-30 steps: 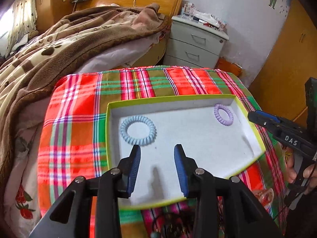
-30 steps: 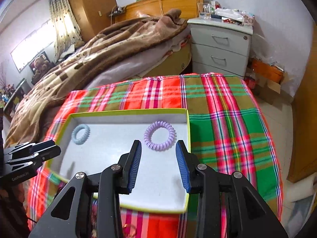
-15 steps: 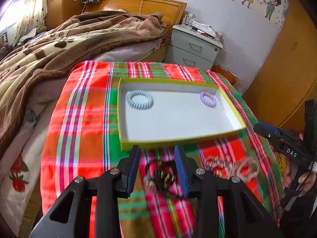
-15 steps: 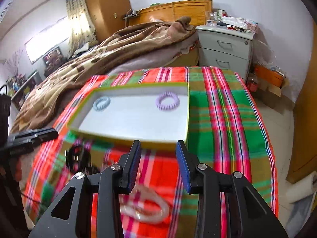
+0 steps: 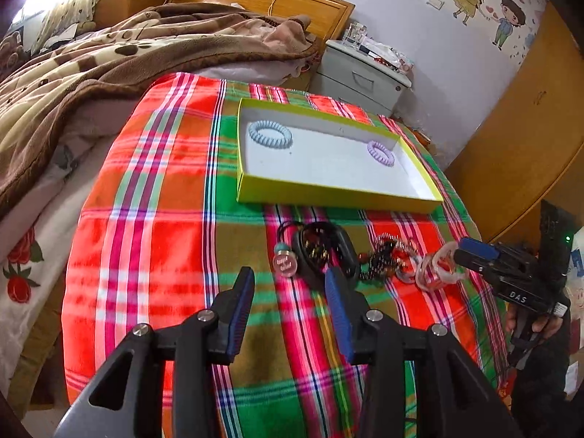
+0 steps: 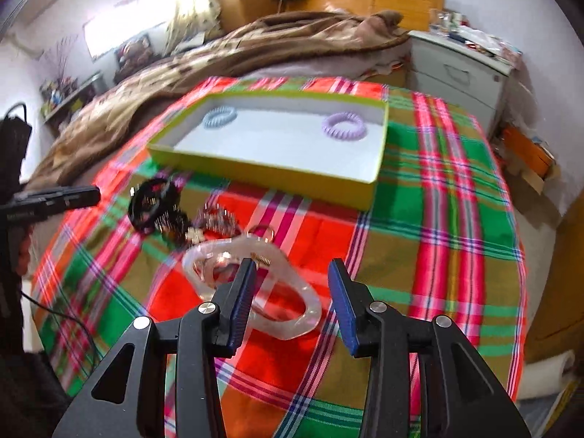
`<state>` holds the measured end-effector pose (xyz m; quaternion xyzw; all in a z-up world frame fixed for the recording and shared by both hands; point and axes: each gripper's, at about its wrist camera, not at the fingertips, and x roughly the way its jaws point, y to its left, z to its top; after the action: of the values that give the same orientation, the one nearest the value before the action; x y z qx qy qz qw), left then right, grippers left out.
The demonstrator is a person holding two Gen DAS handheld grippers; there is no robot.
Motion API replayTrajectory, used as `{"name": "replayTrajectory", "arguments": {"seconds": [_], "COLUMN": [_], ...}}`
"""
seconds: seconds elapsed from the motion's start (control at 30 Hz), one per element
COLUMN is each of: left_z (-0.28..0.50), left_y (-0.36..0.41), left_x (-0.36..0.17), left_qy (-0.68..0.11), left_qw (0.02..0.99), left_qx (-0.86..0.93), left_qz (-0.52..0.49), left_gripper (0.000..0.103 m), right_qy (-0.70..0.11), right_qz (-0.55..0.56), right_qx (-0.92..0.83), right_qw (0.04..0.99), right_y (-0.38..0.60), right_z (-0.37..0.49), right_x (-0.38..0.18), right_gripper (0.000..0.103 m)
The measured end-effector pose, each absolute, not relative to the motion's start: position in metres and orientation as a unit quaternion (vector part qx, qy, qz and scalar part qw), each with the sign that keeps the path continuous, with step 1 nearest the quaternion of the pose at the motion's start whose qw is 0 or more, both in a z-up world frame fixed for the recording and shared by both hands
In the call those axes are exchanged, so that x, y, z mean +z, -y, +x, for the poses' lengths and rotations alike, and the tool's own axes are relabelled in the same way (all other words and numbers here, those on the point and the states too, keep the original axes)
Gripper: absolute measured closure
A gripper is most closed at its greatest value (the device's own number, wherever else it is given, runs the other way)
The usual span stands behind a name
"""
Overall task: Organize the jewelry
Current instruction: 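Grasp the clear claw hair clip with the right tool, then grasp the black watch band with the left tool while the right tool holds the clip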
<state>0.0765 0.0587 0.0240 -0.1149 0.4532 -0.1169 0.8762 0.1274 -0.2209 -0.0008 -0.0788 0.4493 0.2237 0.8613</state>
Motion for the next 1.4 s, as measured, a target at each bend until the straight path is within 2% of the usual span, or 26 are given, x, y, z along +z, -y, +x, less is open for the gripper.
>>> {"name": "replayTrajectory", "arguments": {"seconds": [0.43, 0.47, 0.57, 0.7, 0.87, 1.0, 1.4], "left_z": [0.065, 0.065, 0.065, 0.065, 0.067, 0.069, 0.098], "left_y": [-0.058, -0.058, -0.058, -0.058, -0.057, -0.057, -0.042], "left_x": [0.014, 0.013, 0.011, 0.008, 0.007, 0.009, 0.019], "left_qy": [-0.466, -0.467, -0.469, -0.474, -0.475, -0.474, -0.472], "left_qw": [0.87, 0.869, 0.868, 0.866, 0.866, 0.867, 0.869], "left_qx": [-0.115, -0.114, -0.113, -0.11, -0.106, -0.105, -0.123], "left_qz": [-0.114, -0.116, -0.117, -0.117, -0.115, -0.112, -0.086], "left_gripper": [0.061, 0.061, 0.061, 0.061, 0.061, 0.061, 0.061], "right_qy": [-0.506, -0.508, -0.508, -0.509, -0.512, -0.501, -0.446], "right_qz": [-0.067, -0.06, -0.058, -0.039, 0.037, 0.096, 0.148], "right_qx": [0.236, 0.233, 0.219, 0.206, 0.168, 0.157, 0.107], "right_qw": [0.827, 0.827, 0.831, 0.835, 0.841, 0.845, 0.876], "right_y": [0.226, 0.227, 0.226, 0.228, 0.243, 0.252, 0.262], "right_z": [0.113, 0.111, 0.103, 0.097, 0.091, 0.082, 0.066], "right_x": [-0.006, -0.006, -0.006, -0.005, -0.002, -0.002, 0.004], "right_gripper": [0.061, 0.062, 0.076, 0.076, 0.077, 0.077, 0.077]}}
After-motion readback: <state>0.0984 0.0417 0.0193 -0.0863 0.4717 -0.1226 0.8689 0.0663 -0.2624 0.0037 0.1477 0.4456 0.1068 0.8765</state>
